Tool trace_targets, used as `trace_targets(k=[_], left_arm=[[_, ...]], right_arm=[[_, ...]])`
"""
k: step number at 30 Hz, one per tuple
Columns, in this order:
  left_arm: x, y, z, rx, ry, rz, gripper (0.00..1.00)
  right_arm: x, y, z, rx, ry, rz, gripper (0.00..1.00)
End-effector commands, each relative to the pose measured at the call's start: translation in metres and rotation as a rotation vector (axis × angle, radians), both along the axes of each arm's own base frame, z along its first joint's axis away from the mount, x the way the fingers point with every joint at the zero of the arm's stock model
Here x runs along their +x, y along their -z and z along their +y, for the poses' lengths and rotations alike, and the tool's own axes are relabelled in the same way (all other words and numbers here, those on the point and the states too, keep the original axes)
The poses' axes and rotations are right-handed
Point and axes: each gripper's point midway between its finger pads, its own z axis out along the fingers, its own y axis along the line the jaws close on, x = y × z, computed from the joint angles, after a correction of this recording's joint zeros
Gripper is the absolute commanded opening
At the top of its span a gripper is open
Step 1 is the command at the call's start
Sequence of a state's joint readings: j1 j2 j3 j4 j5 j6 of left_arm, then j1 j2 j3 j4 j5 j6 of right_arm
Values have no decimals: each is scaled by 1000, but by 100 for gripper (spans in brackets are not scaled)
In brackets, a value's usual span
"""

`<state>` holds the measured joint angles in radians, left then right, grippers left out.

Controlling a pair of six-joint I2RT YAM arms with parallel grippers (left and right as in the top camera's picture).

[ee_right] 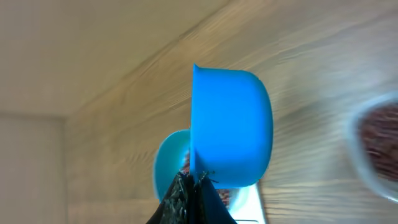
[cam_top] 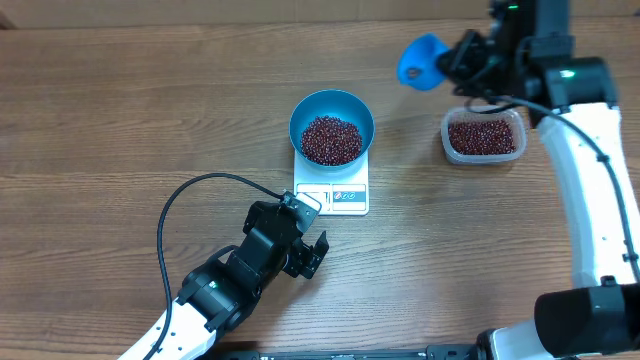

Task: Scoop item into bowl and weigh 150g on scale
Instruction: 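Lift the empty scoop and carry it right to the bean tub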

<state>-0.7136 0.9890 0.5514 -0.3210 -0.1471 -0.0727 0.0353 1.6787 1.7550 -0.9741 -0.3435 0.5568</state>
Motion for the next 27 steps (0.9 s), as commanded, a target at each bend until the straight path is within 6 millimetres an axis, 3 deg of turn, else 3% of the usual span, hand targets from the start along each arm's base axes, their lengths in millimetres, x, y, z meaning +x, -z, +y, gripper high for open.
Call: trace_targets(k=[1,6,12,17,22,27], left_arm=[[0,1,0,1,-7,1,99],[0,1,0,1,-7,1,99],[0,1,0,1,-7,1,100],[0,1,0,1,-7,1,100],[0,1,0,1,-7,1,100],[0,1,0,1,-7,1,99]], right_arm=[[2,-9,-30,25,67,1,4],[-7,1,-75,-24,113,38,4],[-19,9,-109,-94,100,56,4],[-25,13,-118,-193,16,38,5],[-32,23,-138,-333,43,87,4],[-38,29,-144,-449,28,130,4]])
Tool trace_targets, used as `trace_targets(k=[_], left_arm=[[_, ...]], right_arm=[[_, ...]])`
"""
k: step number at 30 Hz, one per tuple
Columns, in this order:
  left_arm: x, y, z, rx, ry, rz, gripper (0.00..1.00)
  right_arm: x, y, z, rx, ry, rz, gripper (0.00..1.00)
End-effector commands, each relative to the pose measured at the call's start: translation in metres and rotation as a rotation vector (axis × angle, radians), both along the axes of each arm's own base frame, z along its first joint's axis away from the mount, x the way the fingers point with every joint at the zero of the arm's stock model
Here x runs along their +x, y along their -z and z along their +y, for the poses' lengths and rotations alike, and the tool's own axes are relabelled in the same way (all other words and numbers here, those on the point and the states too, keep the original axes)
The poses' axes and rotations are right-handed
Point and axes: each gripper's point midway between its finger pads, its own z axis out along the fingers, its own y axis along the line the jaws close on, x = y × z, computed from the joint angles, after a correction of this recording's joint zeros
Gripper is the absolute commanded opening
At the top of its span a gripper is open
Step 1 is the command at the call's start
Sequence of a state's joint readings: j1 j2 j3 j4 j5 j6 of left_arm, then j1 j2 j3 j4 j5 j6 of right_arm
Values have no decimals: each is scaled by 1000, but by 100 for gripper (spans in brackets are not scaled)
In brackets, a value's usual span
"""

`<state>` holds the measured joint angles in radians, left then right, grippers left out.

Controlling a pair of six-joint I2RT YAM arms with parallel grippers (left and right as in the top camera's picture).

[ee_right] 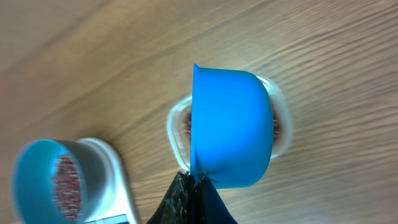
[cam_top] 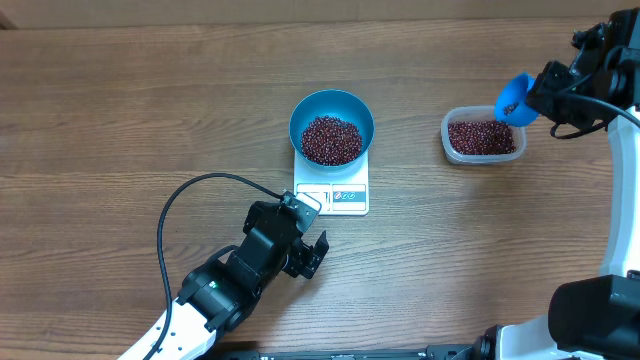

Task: Scoop item into bowl and weigh 150g on scale
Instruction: 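Lift the empty scoop and carry it right to the bean tub, then lower the scoop into the clear bean tub with the right gripper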

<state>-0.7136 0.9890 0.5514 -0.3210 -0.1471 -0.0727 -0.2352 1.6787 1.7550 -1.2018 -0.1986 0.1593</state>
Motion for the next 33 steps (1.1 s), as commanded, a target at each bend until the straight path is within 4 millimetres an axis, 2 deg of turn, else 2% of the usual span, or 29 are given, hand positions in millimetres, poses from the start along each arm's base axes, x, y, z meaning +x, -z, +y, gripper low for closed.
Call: trace_targets(k=[1,8,18,33], left_arm=[[0,1,0,1,-7,1,100],[0,1,0,1,-7,1,99],[0,1,0,1,-7,1,100],[0,1,0,1,-7,1,100]], right_arm=[[0,-6,-10,-164,-23,11,4],[-5,-3,-2,-349,-71,67,4],[-8,-10,8,-562,-86,96,4],[-3,-11,16,-534,-94,71,4]])
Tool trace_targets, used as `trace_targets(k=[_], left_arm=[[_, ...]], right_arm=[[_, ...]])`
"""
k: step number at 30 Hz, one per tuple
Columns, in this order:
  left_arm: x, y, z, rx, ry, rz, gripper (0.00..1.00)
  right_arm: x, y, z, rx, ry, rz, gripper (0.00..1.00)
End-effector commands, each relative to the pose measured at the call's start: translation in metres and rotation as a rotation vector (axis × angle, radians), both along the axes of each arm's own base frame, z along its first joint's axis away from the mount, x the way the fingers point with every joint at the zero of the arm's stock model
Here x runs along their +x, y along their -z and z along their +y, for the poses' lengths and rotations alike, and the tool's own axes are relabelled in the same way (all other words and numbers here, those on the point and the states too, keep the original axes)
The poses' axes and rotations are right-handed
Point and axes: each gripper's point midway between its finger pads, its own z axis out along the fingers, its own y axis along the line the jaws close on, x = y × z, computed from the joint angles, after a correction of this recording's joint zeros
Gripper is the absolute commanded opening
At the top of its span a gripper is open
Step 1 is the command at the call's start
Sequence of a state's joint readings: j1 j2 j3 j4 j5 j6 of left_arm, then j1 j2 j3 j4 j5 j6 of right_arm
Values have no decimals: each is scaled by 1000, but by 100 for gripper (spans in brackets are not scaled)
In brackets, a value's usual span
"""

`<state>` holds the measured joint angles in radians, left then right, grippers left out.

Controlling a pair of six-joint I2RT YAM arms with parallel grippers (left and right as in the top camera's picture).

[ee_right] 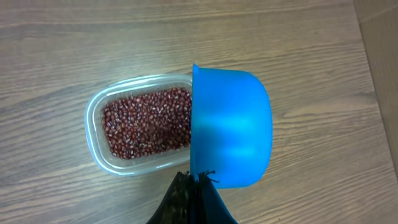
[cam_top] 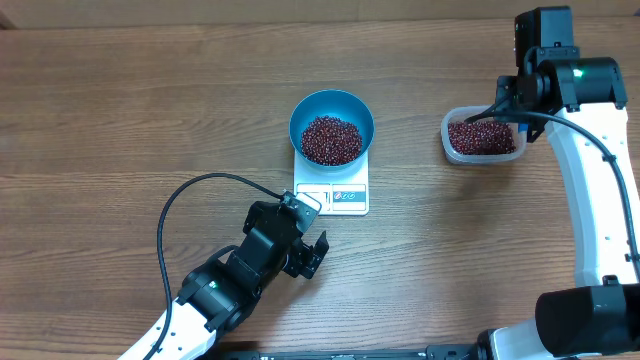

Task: Scoop item into bowl and weigh 150g on scale
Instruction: 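Lower the scoop into the clear bean tub with the right gripper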

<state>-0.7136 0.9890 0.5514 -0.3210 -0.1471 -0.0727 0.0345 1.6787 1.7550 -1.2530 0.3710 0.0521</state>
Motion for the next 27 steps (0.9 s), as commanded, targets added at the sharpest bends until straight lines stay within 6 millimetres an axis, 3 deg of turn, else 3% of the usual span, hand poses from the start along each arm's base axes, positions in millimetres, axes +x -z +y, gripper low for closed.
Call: trace_targets(k=[1,7,14,27], left_arm=[[0,1,0,1,-7,1,100],[0,1,0,1,-7,1,100],[0,1,0,1,-7,1,99],[0,1,0,1,-7,1,100]], right_arm=[[7,-10,5,23,-10,-40,4],[10,-11,9,58,6,-62,4],[21,-7,22,281,195,-161,4],[27,53,30,421,440,-88,4]])
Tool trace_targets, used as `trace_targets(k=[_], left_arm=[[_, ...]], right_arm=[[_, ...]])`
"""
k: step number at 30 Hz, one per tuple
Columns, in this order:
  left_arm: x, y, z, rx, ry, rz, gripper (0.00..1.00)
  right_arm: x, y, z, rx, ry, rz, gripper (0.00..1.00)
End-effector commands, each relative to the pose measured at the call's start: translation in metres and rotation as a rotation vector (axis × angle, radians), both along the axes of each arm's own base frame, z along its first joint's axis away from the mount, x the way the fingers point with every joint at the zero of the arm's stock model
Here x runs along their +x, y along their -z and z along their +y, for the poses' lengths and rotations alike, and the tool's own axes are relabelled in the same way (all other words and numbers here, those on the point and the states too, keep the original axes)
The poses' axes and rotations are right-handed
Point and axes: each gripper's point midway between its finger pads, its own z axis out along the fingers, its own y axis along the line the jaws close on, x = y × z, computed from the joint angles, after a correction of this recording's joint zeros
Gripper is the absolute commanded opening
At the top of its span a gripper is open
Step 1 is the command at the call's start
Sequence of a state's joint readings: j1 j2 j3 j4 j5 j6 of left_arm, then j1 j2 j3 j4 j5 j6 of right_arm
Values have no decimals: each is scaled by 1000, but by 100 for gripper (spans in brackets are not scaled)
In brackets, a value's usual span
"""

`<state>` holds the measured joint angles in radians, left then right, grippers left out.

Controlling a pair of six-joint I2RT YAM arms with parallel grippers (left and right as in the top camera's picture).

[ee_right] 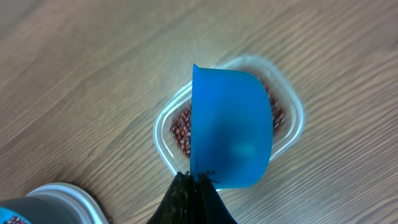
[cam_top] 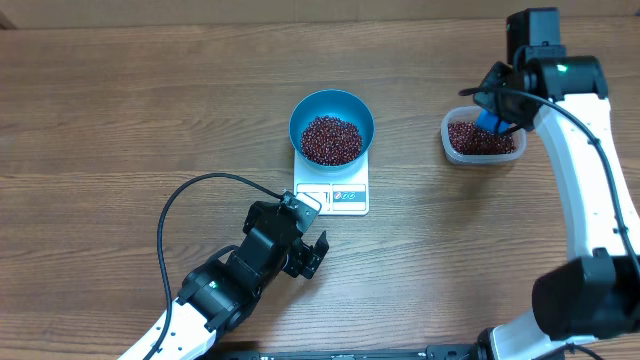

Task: Scoop item into bowl and weigh 150g on scale
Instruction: 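Lower the scoop into the clear bean tub with the right gripper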

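A blue bowl [cam_top: 332,127] filled with red beans sits on a white scale [cam_top: 333,192] at the table's middle. A clear tub of red beans [cam_top: 482,137] stands at the right. My right gripper [ee_right: 194,177] is shut on a blue scoop [ee_right: 231,127], which is over the clear tub [ee_right: 174,127] in the right wrist view; the blue scoop [cam_top: 490,120] shows at the tub's far right edge from overhead. My left gripper [cam_top: 318,255] rests open on the table below the scale, holding nothing.
A black cable [cam_top: 190,195] loops from the left arm over the table at the left. The white right arm [cam_top: 590,180] runs down the right side. The table's far edge [cam_top: 300,22] lies beyond the bowl.
The right gripper has turned and the scoop now sits lower over the tub, covering most of the beans. The left arm has not moved.
The right gripper held the blue scoop in the air between the bowl and the tub. Then it was at the tub's right side. Then it stood beside the tub's far edge, and now over the tub. The left arm stayed put.
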<state>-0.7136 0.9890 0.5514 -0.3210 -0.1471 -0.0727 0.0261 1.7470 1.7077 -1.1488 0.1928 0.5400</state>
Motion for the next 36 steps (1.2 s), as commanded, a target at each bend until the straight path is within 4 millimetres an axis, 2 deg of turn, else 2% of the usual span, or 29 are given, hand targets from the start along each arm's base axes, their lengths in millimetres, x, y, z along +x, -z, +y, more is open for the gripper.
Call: trace_targets(k=[1,14,19,36], left_arm=[[0,1,0,1,-7,1,100],[0,1,0,1,-7,1,99],[0,1,0,1,-7,1,100],[0,1,0,1,-7,1,100]], right_arm=[[4,21,5,74,73,34,4],[12,47,5,91,123,77,6],[12,54,5,114,194,84,6],[12,56,4,215,455,44,4]])
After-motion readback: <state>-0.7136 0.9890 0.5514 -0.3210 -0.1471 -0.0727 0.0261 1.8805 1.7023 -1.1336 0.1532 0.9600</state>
